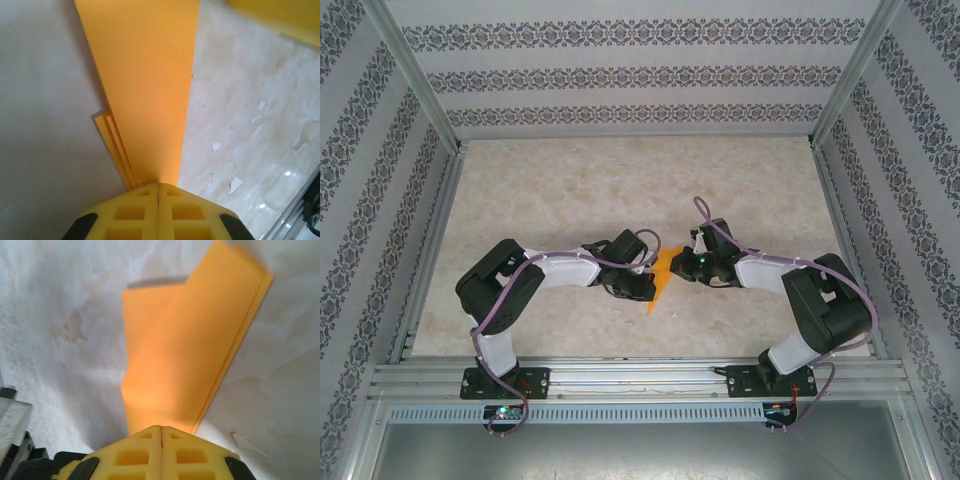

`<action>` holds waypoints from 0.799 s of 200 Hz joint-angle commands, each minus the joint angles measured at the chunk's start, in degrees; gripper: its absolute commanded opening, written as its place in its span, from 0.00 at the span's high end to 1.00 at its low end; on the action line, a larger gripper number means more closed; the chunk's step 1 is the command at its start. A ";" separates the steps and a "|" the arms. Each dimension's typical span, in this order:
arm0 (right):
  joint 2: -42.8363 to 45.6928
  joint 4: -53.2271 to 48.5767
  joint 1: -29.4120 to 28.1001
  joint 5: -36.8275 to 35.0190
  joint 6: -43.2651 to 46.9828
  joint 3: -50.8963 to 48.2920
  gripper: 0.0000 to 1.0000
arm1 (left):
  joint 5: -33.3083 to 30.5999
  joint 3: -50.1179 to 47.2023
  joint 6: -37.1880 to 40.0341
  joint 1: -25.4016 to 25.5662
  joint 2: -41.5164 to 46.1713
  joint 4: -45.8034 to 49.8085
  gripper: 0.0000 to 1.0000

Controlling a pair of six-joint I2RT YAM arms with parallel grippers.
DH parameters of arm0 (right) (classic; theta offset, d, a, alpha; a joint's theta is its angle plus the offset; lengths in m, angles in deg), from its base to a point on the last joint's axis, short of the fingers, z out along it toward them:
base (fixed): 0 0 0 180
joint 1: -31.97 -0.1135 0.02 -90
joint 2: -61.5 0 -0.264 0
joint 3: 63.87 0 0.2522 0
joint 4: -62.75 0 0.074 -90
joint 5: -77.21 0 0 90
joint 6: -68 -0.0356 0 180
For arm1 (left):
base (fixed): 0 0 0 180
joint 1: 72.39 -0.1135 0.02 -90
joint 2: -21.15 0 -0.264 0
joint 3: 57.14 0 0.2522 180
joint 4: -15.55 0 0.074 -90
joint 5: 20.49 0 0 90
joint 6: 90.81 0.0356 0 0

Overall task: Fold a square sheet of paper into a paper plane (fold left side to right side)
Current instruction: Fold the wing for the fifth time at the center of the table.

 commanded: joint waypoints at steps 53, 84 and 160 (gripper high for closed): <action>14.60 -8.65 5.96 -3.79 4.57 -4.52 0.68 | -7.18 0.00 1.22 -2.62 10.30 -1.29 0.70; 22.53 -14.85 6.34 -6.67 7.13 -5.34 0.46 | -15.25 0.52 3.91 -4.96 14.93 2.19 0.62; 33.55 -30.38 6.16 -15.80 9.00 -3.14 0.29 | -31.75 -4.98 5.95 -7.35 29.18 5.17 0.46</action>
